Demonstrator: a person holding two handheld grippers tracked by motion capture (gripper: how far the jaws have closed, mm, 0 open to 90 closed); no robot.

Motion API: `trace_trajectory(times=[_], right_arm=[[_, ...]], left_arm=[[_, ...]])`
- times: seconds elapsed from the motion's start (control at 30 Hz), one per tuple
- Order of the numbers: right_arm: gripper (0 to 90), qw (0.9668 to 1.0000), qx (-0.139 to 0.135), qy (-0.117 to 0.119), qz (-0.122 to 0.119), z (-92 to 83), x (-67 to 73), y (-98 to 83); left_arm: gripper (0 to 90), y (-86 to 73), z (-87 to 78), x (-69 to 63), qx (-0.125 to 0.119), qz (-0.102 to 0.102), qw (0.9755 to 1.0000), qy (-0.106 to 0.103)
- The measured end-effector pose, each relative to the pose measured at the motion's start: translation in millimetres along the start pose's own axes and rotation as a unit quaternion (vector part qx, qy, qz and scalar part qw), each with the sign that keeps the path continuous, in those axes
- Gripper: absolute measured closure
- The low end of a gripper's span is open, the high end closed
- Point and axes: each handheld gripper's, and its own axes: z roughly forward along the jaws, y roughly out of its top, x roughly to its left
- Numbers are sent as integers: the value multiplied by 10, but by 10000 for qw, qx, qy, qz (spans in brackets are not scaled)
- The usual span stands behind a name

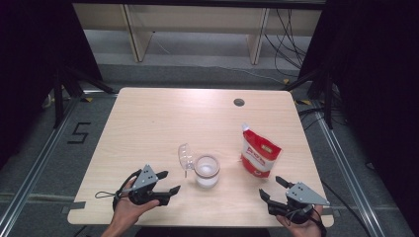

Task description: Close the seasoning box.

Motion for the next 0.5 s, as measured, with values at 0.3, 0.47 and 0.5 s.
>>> trace_trajectory(times=[0.3, 0.47, 0.5], right_arm=[[291, 9999, -40, -6, -112, 10, -3, -4], [296, 9999, 26, 62, -76, 8, 20, -3], [296, 9999, 28, 67, -81, 8, 24, 0]], left_arm=[[740, 117, -28, -43, -201, 240, 9995, 70], [828, 210, -13, -77, -215, 405, 9989, 54], [836, 231, -11, -71, -203, 468, 9987, 37]])
